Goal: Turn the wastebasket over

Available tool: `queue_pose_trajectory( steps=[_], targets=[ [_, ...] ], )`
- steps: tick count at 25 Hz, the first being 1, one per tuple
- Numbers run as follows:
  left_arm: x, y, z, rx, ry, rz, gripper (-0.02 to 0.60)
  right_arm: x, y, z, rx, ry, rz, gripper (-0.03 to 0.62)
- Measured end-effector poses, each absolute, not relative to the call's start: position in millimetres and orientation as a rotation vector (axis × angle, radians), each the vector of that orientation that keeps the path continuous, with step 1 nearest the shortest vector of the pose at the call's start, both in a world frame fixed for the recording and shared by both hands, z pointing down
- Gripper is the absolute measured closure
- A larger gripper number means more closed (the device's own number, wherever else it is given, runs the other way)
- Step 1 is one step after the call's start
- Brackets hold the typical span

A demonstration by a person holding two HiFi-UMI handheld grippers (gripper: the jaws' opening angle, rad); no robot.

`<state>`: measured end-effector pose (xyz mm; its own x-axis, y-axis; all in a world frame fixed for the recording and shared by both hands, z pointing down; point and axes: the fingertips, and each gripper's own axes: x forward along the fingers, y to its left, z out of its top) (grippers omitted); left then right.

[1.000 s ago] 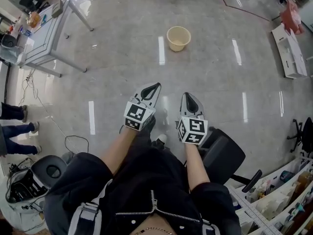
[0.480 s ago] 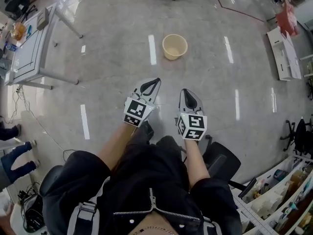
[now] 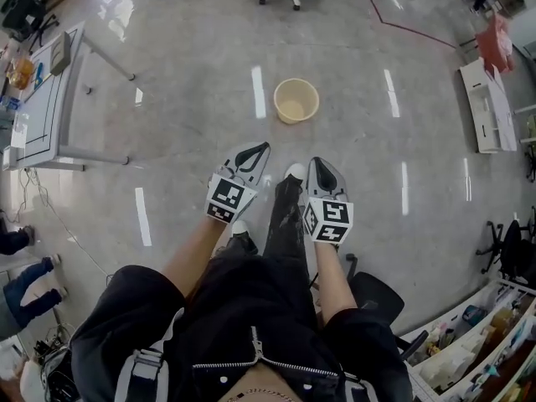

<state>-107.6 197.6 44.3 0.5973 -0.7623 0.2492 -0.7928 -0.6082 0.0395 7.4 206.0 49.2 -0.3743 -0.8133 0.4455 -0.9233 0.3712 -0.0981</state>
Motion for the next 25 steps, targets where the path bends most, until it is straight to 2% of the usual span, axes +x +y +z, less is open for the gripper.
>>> queue_pose_trajectory(
  steps=[8,15,19,25],
  targets=[
    [-52,36,69,2.651,-1.339,0.326,0.575,61,29,79,1.448,-2.341,0.486,0.585],
    [-51,-69,118,2.599,-1.328,0.349,0.575,62,-80,137,1.303,-2.323,0.435,0.585],
    [-51,-116,184,2.600,-1.309,0.364,0.575,57,-122,197,1.243,-2.355,0.382,0.585],
    [-34,-172,327,2.661,-1.241,0.372,0.575,67,-181,330,1.181,-2.362,0.231,0.585]
  ],
)
